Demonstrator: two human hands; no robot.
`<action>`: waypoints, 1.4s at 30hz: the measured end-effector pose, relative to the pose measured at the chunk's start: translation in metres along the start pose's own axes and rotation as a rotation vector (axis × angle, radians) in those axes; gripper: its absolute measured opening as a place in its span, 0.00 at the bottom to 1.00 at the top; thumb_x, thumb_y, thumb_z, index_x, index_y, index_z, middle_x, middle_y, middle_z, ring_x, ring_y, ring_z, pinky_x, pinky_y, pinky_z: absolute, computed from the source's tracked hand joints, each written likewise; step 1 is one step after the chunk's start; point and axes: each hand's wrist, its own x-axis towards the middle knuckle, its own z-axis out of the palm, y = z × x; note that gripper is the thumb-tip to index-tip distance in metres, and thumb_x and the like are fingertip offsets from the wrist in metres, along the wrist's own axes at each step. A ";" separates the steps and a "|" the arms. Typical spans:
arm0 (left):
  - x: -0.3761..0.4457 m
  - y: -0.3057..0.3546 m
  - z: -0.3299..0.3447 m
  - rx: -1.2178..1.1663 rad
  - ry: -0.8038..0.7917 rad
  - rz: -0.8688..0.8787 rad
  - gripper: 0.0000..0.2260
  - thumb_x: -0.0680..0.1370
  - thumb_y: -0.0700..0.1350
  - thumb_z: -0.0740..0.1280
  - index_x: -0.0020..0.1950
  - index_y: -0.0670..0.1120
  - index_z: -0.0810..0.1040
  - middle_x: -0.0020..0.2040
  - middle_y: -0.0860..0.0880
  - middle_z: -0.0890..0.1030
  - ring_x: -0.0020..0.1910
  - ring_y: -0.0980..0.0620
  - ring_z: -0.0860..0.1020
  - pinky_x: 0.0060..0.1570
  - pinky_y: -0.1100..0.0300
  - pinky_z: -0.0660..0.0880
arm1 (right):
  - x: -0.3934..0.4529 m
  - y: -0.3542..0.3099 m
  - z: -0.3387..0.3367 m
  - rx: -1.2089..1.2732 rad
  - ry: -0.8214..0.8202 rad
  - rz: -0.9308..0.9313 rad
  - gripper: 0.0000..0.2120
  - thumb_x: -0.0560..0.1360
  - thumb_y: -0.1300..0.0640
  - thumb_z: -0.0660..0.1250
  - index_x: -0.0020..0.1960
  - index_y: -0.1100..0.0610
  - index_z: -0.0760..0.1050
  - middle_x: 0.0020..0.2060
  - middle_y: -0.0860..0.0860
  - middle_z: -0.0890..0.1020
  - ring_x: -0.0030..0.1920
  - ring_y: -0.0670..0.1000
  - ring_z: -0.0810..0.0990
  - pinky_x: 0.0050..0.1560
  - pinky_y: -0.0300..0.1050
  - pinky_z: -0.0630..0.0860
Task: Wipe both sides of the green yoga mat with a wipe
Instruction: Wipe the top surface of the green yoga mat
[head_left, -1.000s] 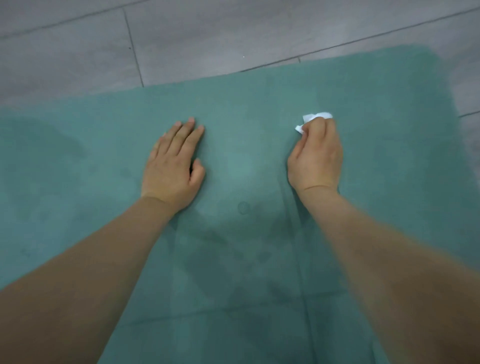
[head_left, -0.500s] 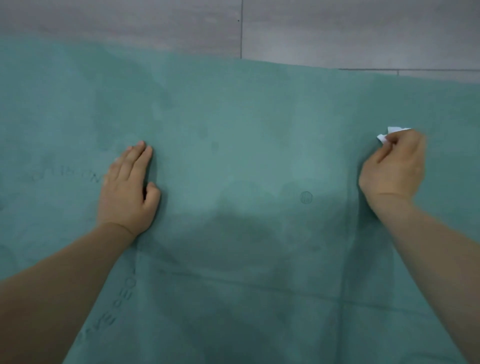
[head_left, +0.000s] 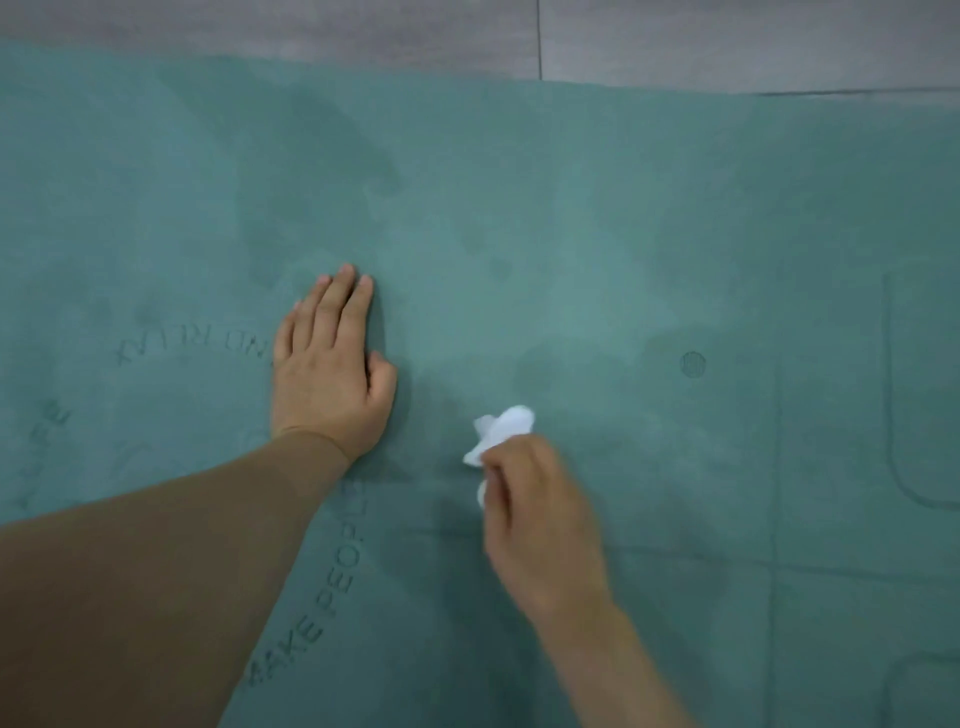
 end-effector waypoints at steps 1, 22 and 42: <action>-0.001 0.000 0.000 0.002 -0.001 0.001 0.32 0.73 0.49 0.53 0.77 0.44 0.64 0.78 0.46 0.64 0.77 0.46 0.59 0.75 0.47 0.55 | -0.009 -0.020 0.026 -0.023 -0.078 -0.054 0.11 0.71 0.63 0.63 0.51 0.53 0.75 0.52 0.49 0.79 0.46 0.51 0.78 0.46 0.42 0.75; 0.000 -0.001 0.000 -0.024 0.022 0.015 0.30 0.73 0.48 0.53 0.76 0.45 0.67 0.78 0.45 0.64 0.77 0.45 0.59 0.75 0.49 0.52 | -0.018 -0.044 0.064 -0.078 -0.358 -0.313 0.11 0.73 0.60 0.55 0.52 0.55 0.74 0.47 0.51 0.76 0.45 0.53 0.76 0.43 0.45 0.75; -0.001 0.000 -0.001 -0.024 -0.001 0.013 0.30 0.73 0.48 0.51 0.76 0.46 0.66 0.78 0.46 0.63 0.77 0.46 0.58 0.75 0.48 0.53 | 0.039 0.027 0.000 -0.128 -0.031 -0.152 0.14 0.73 0.61 0.57 0.54 0.59 0.77 0.53 0.55 0.80 0.54 0.56 0.78 0.56 0.44 0.71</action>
